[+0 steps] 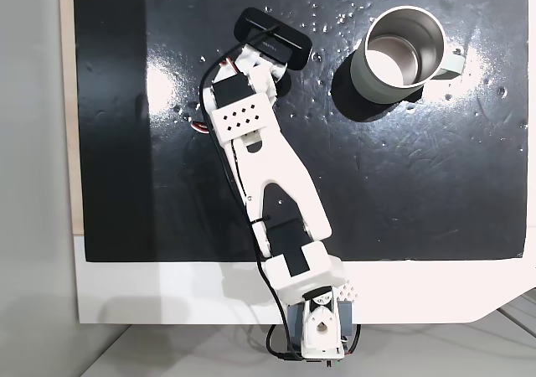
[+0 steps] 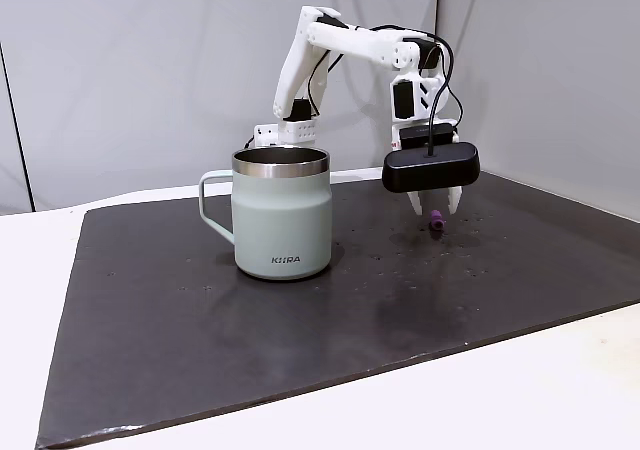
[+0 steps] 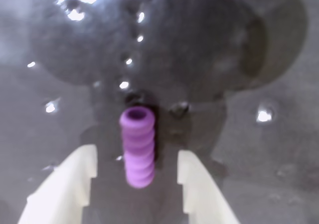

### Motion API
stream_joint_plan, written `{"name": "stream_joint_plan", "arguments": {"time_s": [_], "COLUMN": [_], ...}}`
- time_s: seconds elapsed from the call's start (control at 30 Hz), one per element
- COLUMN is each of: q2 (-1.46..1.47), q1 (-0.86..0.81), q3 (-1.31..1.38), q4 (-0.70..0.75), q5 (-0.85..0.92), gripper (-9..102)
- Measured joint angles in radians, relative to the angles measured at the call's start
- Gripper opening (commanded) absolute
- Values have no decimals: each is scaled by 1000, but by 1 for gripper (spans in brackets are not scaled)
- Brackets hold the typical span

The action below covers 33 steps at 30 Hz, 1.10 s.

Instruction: Grasp a pengrip and put it in the cup.

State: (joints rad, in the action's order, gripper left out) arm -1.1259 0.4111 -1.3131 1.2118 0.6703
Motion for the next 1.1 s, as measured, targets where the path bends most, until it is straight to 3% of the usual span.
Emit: {"name": "stream_joint_plan", "arguments": {"time_s": [0.3,0.53,0.83,1.1], "q2": [92,110,80,41], "q1": [0,3,2,-80], "q3": [21,37,37,305], "q4": [-35,-35,-18,302], "q5": [35,63,72,69], "gripper": [17,0,0,0]}}
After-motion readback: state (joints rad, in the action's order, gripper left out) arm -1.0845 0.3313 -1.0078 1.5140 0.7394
